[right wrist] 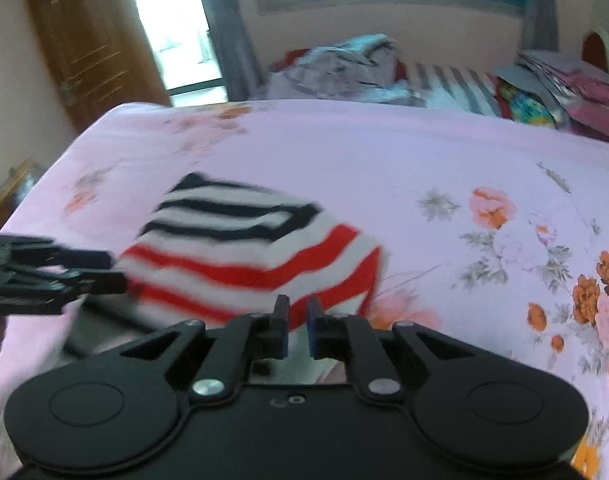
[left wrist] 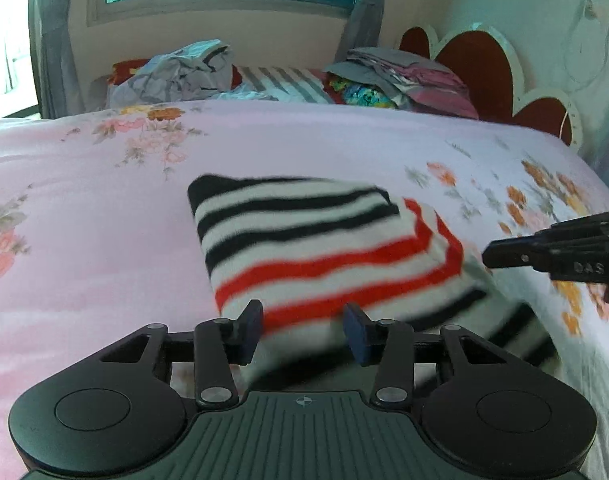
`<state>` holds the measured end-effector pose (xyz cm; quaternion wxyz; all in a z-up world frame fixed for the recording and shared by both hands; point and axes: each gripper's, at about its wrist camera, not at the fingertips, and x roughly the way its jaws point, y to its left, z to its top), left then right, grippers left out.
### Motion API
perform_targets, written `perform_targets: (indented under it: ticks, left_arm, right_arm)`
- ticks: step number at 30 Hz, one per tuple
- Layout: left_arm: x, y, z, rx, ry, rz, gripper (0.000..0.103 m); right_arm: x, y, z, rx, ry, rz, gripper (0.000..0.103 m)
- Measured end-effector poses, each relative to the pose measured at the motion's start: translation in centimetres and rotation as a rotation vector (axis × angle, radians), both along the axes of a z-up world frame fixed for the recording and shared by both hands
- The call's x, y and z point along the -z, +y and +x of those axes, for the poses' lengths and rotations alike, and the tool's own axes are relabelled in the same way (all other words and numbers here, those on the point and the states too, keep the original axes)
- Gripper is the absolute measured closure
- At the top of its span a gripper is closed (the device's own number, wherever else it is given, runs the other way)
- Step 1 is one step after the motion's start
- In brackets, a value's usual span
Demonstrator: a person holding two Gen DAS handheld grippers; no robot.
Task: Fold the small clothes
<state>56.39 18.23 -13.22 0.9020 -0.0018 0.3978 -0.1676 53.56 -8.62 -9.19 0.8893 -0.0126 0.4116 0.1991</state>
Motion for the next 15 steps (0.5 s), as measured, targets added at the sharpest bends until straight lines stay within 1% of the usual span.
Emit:
perform_targets:
  ticks: [2,3,4,5,7,10,15]
  left_arm:
    - [0.1,-0.2,-1.7,0.017,0.01,-0.002,0.059]
    - [0.2,-0.3,-2.3,0.021,0.006,0.014,0.059]
    - [0.4,-0.6,-3.0,0.025,0.001,0.041,0.059]
    - [0.7,-0.8,-3.2,0.025,-0.001,0.051,0.059]
    - [0.9,-0.8,-3.1,0.02,0.0,0.046,0.059]
    - [1.2,-0.7,-2.9,0.019,0.004,0.038,0.059]
    - [1.5,-0.6,-3.8,0.001,-0.009,0.039,0.059]
  right_arm:
    - [0.1,0.6,-1.7,-0.03,0.004,-0.024,0.095]
    - [0.3,0.9,-2.3,-0.042,0.005,-0.046,0.095]
    - [0.7,1.1,-2.5,-0.047,0.011,-0.07,0.095]
    - [1.2,1.2,-2.5,-0.045,0.023,-0.097,0.096]
    - [2.0,1.1,-2.3,-0.032,0.042,-0.126,0.1]
    - [2.6,1.0,-1.9,-0.015,0.069,-0.149,0.102]
    - [3.0,1.2,-2.0,-0.014,0.083,-0.158,0.103]
